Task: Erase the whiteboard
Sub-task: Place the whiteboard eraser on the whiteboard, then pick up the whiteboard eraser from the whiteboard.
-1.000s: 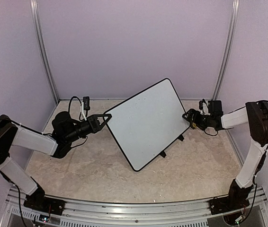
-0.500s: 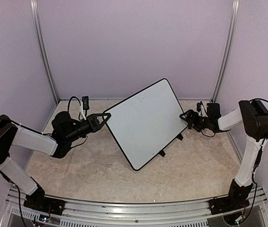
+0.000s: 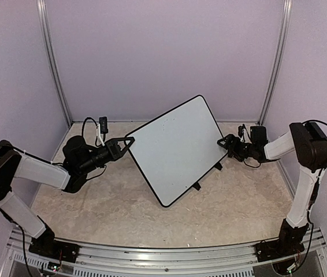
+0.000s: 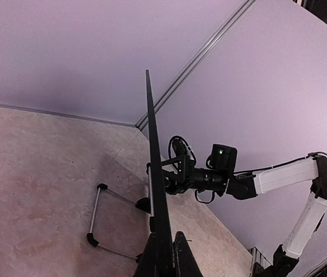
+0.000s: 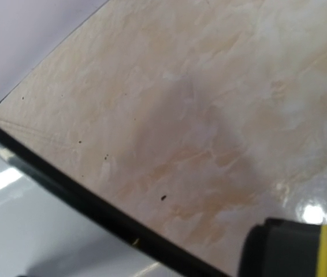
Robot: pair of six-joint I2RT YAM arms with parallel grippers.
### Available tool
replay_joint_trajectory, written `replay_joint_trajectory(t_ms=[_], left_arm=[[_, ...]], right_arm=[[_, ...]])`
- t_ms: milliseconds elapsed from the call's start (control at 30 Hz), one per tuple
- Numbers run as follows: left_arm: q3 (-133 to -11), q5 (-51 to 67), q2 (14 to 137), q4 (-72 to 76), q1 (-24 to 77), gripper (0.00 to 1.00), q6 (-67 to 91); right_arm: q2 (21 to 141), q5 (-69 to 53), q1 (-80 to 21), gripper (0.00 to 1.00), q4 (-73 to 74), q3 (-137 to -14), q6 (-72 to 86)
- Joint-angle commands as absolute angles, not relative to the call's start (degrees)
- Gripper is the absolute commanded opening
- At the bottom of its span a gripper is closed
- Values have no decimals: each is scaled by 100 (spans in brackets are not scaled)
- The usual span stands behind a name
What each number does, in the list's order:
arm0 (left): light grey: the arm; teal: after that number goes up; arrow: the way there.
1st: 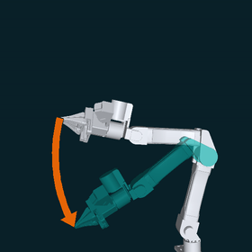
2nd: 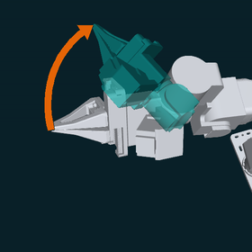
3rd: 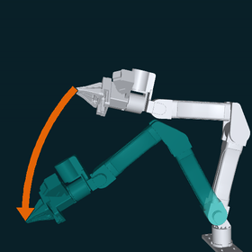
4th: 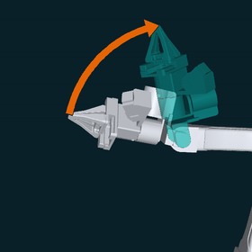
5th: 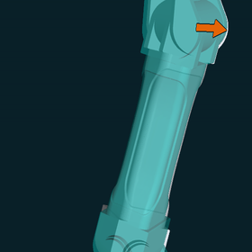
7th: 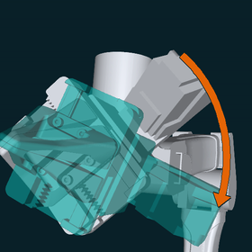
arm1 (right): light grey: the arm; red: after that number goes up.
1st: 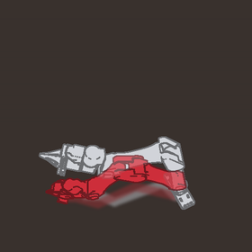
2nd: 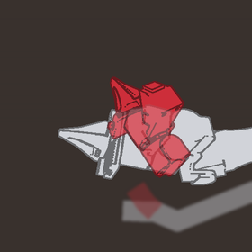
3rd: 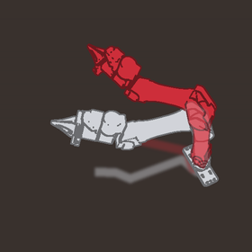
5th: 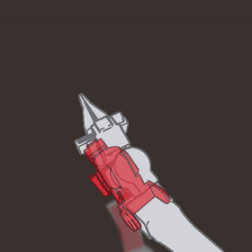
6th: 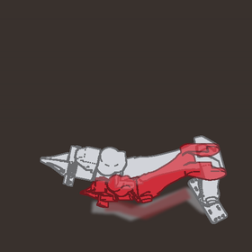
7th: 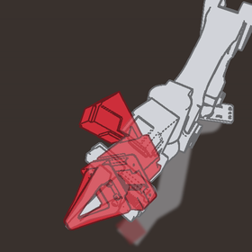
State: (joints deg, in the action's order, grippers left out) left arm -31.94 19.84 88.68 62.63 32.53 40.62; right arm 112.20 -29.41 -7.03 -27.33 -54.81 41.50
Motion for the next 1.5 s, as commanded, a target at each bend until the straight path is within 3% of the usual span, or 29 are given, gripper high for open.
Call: replay_joint_trajectory(t_ms=[0,200,400,700,833,1033,1200,1367,1467], left_arm=[[-3278,2471,8832,6794,3375,0,3876],[-3278,2454,8823,6785,3384,0,3876],[-3274,2457,8790,6777,3384,0,3876],[-3281,2445,8806,6776,3384,0,3885],[-3279,2440,8786,6736,3384,0,3868],[-3300,2416,8804,6705,3384,0,3849],[-3297,2427,8818,6704,3388,0,3850],[-3294,2425,8796,6698,3384,0,3841],[-3294,2417,8789,6706,3393,0,3841]], right_arm=[[11243,-3900,-1288,99,-2784,-5676,4229],[10925,-3969,-1410,99,-2540,-5527,4099],[10101,-2646,-1210,100,-1159,-5550,3271],[9511,-2493,-816,100,-522,-5803,2955],[9411,-2286,-821,100,-487,-5746,2942],[9098,-3013,-1137,99,-636,-5540,2718],[8714,-2182,-1234,100,-358,-5327,2560],[8515,-1172,-1248,92,96,-5190,2312],[8591,-1062,-1248,78,126,-5074,2206]])
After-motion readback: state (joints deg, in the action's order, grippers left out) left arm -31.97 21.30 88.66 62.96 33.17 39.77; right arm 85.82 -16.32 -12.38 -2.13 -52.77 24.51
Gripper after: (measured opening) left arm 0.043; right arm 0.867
